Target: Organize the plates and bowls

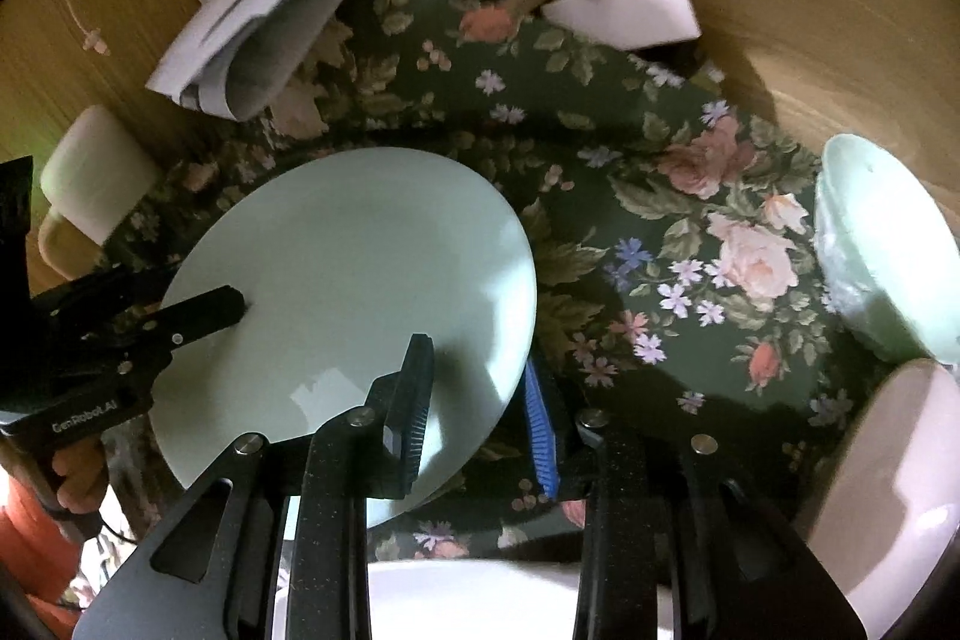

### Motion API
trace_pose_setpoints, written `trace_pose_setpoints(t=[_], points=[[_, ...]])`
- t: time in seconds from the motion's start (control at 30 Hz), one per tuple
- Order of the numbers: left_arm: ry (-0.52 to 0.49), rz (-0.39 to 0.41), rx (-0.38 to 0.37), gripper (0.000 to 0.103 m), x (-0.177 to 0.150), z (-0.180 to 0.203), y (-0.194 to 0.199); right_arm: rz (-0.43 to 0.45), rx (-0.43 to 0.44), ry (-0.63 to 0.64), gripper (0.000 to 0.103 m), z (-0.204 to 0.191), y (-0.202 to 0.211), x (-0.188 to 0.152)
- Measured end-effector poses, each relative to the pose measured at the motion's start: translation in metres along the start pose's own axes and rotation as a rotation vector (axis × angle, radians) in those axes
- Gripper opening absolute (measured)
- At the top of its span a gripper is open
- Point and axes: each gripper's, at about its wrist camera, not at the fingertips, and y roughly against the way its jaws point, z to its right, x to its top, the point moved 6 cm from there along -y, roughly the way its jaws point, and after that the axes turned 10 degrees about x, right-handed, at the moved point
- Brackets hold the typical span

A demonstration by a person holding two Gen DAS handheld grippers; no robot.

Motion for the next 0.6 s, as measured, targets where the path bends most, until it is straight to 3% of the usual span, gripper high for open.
trace_pose_setpoints(t=[0.6], points=[[-0.044, 0.100, -0.024, 0.045, -0.002, 0.024, 0.061, 0.130, -0.031, 0.006, 0.027, -0.006, 0.069, -0.019]])
